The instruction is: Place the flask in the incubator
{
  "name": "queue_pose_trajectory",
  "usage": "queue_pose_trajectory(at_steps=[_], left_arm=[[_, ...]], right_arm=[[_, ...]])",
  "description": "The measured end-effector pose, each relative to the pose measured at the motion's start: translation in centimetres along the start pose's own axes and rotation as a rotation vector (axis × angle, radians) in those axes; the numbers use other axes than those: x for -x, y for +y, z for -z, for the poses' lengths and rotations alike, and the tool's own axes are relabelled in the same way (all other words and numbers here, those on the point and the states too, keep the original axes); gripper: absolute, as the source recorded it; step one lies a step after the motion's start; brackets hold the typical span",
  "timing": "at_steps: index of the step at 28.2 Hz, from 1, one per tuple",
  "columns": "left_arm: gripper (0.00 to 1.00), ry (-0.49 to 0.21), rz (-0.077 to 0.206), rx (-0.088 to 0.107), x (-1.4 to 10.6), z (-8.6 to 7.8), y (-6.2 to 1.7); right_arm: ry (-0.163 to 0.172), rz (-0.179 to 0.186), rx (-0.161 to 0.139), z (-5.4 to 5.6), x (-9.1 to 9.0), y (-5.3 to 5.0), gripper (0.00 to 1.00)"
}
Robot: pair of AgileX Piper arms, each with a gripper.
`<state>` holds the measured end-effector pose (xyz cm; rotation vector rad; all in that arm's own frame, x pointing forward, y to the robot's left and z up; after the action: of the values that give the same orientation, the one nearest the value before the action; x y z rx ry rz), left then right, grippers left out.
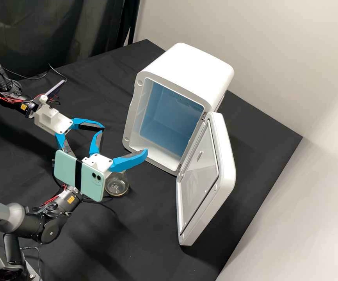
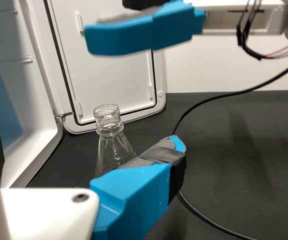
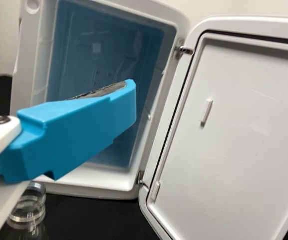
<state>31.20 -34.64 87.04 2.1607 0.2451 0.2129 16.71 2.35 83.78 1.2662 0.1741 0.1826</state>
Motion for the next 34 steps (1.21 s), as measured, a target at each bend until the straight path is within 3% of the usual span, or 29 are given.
queue_pose_trajectory(at_steps=[3,6,8,13,21,23,34], left_arm=[[1.00,0.000,0.000,0.000,0.0,0.0,0.00],[1.00,0.000,0.000,0.000,0.0,0.0,0.00],[1.00,0.000,0.000,0.000,0.0,0.0,0.00],[1.00,0.000,0.000,0.000,0.0,0.0,0.00],[1.00,0.000,0.000,-0.001,0.0,0.0,0.00],[1.00,-0.002,0.000,-0.002,0.0,-0.1,-0.01],[1.00,-0.002,0.000,-0.002,0.0,-0.1,-0.01]], right_arm=[[0.001,0.046,0.053,-0.3,0.3,-0.5,1.00],[-0.008,0.098,0.091,-0.8,0.6,-1.1,1.00],[-0.016,0.113,0.107,-1.1,0.6,-1.2,1.00],[-0.035,0.136,0.117,-1.7,0.7,-1.5,1.00],[-0.032,0.171,0.153,-2.1,0.8,-1.8,1.00],[-0.031,0.178,0.150,-2.1,0.8,-1.9,1.00],[-0.031,0.182,0.162,-2.2,0.8,-1.9,1.00]])
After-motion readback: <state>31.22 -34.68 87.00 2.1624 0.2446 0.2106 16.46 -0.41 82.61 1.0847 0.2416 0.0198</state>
